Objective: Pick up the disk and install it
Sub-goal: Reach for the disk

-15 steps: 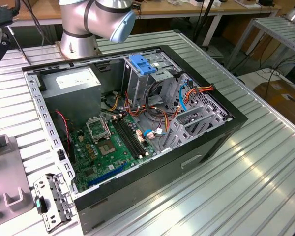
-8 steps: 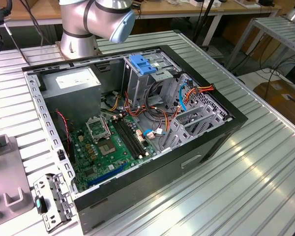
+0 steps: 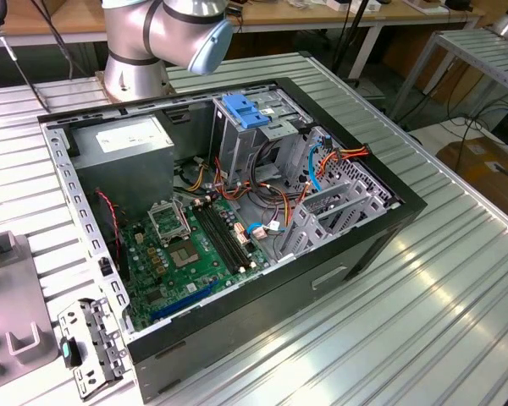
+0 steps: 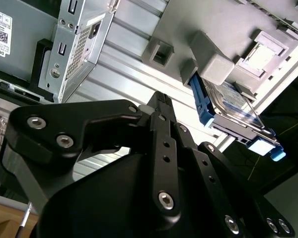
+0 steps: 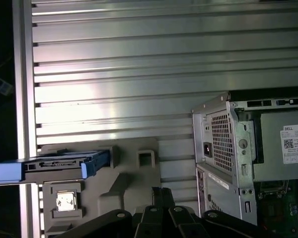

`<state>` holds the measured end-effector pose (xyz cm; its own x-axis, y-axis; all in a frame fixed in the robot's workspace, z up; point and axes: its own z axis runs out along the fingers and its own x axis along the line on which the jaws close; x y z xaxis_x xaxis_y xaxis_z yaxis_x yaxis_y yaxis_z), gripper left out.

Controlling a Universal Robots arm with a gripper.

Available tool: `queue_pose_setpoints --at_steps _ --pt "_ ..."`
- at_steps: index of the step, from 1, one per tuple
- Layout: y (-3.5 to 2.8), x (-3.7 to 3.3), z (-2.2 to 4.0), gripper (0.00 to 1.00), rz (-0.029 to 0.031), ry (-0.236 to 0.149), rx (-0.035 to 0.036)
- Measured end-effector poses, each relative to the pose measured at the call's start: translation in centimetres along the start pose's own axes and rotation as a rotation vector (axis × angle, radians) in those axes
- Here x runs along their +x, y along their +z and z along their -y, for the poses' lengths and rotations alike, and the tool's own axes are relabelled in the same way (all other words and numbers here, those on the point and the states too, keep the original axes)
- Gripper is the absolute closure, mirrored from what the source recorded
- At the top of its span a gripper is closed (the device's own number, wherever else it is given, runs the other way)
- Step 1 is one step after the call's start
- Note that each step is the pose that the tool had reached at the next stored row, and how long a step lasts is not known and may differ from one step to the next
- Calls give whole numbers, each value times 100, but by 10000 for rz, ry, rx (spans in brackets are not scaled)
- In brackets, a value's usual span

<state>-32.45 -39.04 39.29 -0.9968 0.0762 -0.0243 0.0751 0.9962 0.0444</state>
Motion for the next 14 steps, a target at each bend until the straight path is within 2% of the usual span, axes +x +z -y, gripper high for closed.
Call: queue_pose_setpoints --at_steps 14 --pt "-4 167 -2 89 0 0 0"
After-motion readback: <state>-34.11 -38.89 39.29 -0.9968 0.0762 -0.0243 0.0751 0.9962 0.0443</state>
